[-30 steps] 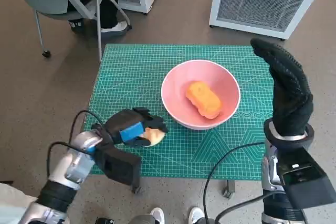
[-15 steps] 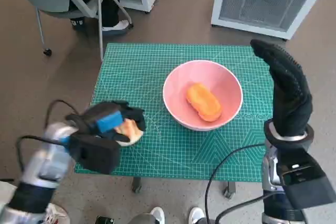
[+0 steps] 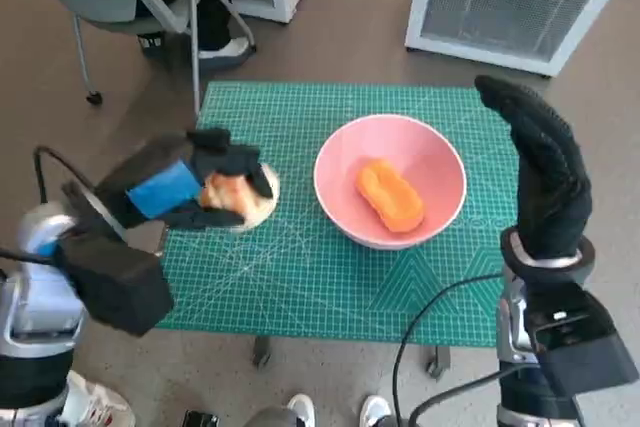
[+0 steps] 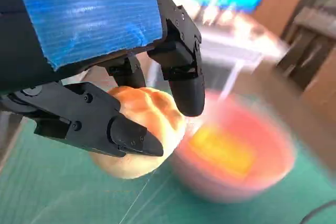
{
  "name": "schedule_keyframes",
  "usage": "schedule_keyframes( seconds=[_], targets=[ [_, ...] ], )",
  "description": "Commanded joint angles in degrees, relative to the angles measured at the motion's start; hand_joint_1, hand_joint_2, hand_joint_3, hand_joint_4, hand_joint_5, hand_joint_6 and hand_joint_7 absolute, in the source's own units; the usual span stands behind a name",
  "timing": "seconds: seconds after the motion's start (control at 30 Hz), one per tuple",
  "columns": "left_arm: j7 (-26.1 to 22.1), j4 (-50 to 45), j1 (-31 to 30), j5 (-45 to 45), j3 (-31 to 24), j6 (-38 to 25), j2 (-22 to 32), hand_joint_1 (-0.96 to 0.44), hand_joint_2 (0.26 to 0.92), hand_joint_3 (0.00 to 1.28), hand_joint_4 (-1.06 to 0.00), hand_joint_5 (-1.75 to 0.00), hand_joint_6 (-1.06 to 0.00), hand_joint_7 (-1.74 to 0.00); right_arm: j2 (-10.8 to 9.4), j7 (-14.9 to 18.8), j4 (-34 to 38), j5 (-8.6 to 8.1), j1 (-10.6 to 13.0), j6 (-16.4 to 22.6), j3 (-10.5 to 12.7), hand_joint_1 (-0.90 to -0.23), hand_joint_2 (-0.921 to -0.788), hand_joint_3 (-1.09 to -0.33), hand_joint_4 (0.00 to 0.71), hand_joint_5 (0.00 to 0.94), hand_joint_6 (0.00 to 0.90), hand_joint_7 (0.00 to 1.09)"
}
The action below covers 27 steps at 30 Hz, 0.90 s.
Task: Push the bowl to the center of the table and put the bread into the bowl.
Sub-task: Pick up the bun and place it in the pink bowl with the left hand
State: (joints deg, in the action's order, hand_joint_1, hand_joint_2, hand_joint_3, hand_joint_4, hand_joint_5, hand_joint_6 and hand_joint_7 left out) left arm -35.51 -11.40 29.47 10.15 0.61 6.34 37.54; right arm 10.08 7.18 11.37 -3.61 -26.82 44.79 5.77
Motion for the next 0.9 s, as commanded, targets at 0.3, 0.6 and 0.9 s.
schedule_keyframes(
  seconds=[0.3, 0.6, 0.9],
  targets=[
    [8.42, 6.03, 14.19, 6.04, 9.29, 5.36, -11.28, 0.00, 0.890, 0.01, -0.76, -1.09, -0.81, -0.97, -0.80, -0.62, 1.27, 0.96, -0.65, 0.29, -0.20, -0.481, -0.921, -0.608, 0.416, 0.001, 0.014, 0.75],
    [8.42, 22.99, 22.77, 10.25, 16.97, 11.69, -16.66, 0.00, 0.919, 0.07, -0.63, -1.17, -0.68, -1.18, -1.27, -1.17, 0.35, 1.98, -0.13, 0.48, -0.08, -0.482, -0.921, -0.607, 0.410, 0.000, 0.010, 0.76],
    [6.27, 38.20, 29.22, 13.48, 22.05, 12.97, -20.83, 0.00, 0.921, 0.14, -0.56, -1.25, -0.58, -1.26, -0.62, -1.24, -0.73, 2.13, 0.74, -0.09, 0.55, -0.483, -0.921, -0.604, 0.412, 0.001, 0.012, 0.76]
  ],
)
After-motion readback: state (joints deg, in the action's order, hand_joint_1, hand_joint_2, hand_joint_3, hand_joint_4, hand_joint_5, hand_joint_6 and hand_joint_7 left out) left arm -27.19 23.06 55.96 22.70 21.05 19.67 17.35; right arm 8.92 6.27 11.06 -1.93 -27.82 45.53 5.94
